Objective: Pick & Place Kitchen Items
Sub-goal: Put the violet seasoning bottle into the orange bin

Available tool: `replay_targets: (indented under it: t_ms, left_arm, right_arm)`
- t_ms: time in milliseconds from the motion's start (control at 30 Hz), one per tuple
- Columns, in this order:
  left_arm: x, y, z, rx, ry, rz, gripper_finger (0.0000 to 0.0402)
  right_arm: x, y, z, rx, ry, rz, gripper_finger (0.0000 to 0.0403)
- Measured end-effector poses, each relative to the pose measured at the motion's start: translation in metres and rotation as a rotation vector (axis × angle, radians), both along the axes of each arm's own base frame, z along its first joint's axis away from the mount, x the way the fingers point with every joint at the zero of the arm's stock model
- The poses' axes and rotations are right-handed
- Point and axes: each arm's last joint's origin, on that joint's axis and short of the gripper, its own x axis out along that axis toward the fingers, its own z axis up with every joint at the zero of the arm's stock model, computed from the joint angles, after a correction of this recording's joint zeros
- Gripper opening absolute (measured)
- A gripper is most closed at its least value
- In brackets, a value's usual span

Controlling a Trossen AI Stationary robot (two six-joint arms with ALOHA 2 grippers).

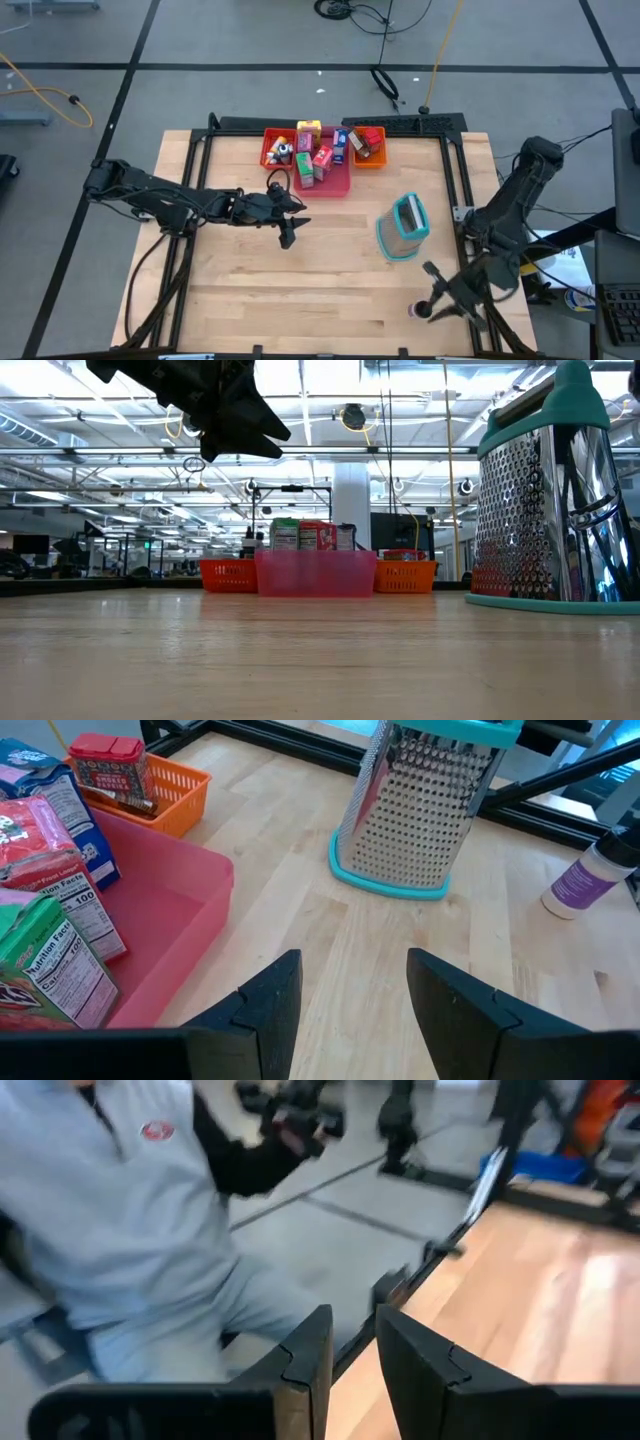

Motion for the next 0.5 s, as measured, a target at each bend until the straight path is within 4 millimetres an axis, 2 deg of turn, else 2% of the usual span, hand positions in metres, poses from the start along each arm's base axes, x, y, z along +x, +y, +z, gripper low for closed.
replay_targets:
  t_ms: [100,200,500]
  left_arm:
    - [0.0,0.0,0.0,0.0,0.0,0.0,0.0184]
    - [0.0,0.0,0.0,0.0,0.0,0.0,0.0184]
    - [0.0,0.0,0.0,-0.013,-0.003,0.007,0.0184]
  right_arm:
    - [-0.006,0.009,-0.008,-0.001,0.066,0.03,0.0073]
    - [-0.008,0.015,-0.016,0.018,0.141,-0.022,0.0073]
    - [-0.007,0.021,-0.032,0.064,0.298,-0.1,0.0088]
